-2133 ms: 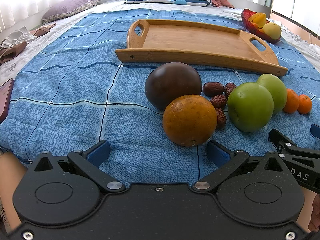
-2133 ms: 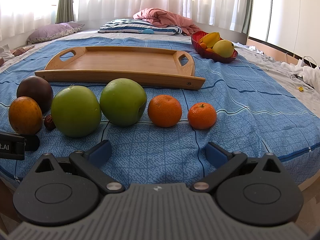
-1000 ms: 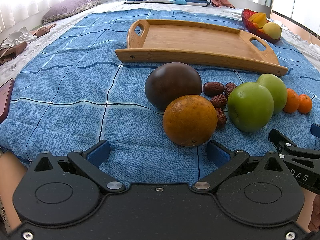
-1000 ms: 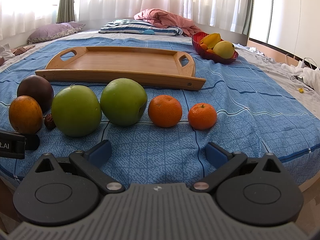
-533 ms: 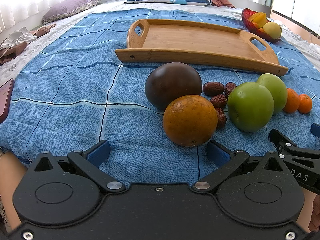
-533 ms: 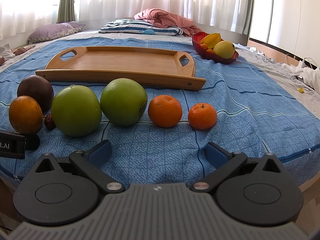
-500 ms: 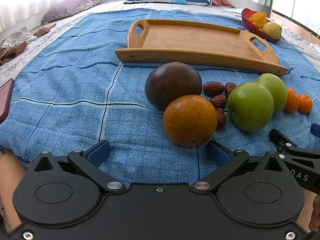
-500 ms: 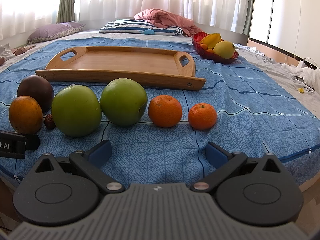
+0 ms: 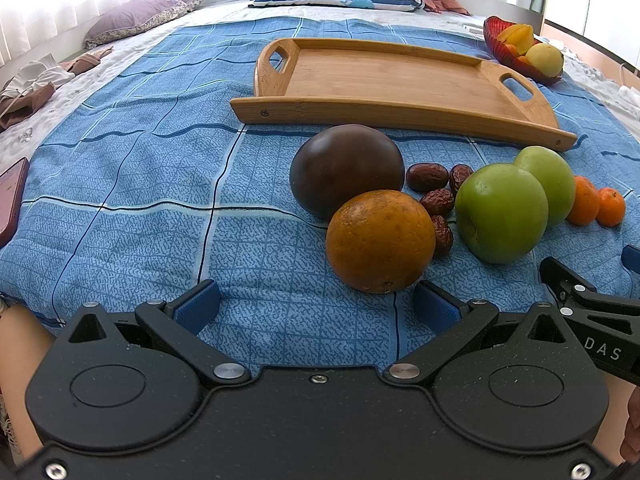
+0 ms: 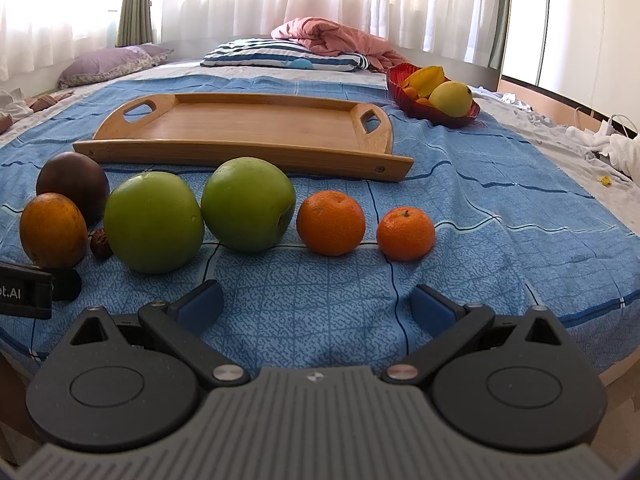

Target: Organize fruits

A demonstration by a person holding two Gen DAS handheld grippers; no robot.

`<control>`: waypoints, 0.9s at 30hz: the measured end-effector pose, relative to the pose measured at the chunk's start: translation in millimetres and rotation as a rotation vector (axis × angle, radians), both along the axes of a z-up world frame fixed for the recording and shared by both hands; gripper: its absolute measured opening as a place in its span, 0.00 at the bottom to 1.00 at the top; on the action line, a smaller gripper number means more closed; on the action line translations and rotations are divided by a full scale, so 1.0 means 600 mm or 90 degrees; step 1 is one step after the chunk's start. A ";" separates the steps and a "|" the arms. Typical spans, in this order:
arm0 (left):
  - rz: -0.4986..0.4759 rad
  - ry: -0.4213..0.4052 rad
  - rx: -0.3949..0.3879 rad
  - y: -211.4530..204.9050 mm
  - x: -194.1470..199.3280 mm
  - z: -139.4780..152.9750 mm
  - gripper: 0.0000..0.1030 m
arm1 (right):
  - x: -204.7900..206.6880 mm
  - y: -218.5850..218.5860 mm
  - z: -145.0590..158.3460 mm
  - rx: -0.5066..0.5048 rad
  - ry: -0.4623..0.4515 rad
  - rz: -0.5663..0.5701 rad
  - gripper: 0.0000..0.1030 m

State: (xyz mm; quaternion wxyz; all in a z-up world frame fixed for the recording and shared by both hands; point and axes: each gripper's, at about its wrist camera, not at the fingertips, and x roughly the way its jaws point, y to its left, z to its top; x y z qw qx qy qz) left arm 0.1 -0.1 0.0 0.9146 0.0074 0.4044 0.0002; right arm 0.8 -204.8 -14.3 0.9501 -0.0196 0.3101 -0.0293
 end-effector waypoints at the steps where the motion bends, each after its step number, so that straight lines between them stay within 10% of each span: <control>1: 0.000 0.000 0.000 0.000 0.000 0.000 1.00 | 0.000 -0.001 0.000 0.001 0.000 0.001 1.00; 27: 0.020 -0.071 -0.063 0.014 -0.025 0.019 1.00 | -0.015 -0.030 0.010 0.042 -0.052 0.009 0.96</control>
